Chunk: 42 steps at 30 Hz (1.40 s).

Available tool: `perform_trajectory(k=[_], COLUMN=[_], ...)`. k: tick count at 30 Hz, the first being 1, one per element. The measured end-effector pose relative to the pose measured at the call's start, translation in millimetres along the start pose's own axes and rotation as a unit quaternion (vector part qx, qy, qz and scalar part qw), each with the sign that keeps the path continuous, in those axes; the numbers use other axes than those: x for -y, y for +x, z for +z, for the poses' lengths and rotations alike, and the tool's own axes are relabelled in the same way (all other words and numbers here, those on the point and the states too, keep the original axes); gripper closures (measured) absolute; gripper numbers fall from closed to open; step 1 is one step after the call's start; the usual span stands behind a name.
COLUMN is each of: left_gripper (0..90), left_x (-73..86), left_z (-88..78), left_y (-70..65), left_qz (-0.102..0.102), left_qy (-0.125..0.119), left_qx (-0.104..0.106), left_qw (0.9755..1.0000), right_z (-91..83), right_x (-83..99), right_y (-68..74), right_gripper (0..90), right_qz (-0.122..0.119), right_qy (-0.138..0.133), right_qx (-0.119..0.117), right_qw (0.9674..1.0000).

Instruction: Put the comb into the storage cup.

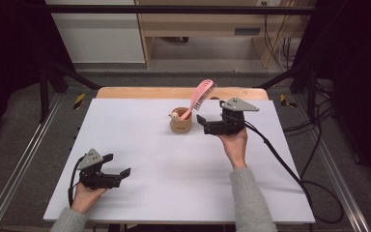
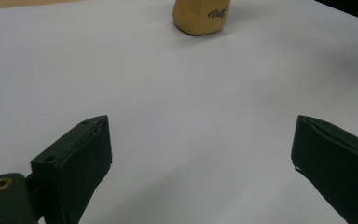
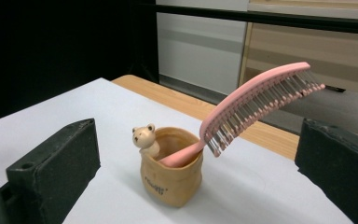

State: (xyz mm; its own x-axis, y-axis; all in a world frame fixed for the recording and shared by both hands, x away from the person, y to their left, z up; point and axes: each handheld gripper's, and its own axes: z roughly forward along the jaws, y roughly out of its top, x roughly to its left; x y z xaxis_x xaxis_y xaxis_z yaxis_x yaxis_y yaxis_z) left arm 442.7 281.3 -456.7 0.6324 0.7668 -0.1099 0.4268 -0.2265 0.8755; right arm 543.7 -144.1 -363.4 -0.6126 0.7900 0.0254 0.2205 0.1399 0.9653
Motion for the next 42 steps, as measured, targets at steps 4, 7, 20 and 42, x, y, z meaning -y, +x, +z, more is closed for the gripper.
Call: perform_trajectory(k=[4, 7, 20, 42], left_gripper=[5.0, 4.9, 5.0, 5.0], left_x=[0.0, -0.1, -0.1, -0.4], left_z=[-0.1, -0.1, 0.1, -0.1], left_y=[0.2, 0.2, -0.1, -0.8], left_qz=[-0.001, 0.0, 0.0, 0.004], left_qy=[-0.001, -0.001, 0.0, -0.001], left_qx=[-0.001, -0.001, 0.0, -0.001], left_qw=[1.0, 1.0, 1.0, 1.0], right_z=[-6.1, -12.4, -35.5, -64.8], right_x=[3.2, 5.3, 23.5, 74.0], right_y=[1.3, 2.2, 8.7, 1.3], right_gripper=[0.2, 0.2, 0.1, 0.1], right_qz=[0.002, 0.0, 0.004, 0.01], right_qy=[-0.003, 0.001, 0.003, 0.014], right_qx=[-0.008, -0.024, -0.068, -0.087], right_qw=[1.0, 0.9997, 0.9977, 0.9961])
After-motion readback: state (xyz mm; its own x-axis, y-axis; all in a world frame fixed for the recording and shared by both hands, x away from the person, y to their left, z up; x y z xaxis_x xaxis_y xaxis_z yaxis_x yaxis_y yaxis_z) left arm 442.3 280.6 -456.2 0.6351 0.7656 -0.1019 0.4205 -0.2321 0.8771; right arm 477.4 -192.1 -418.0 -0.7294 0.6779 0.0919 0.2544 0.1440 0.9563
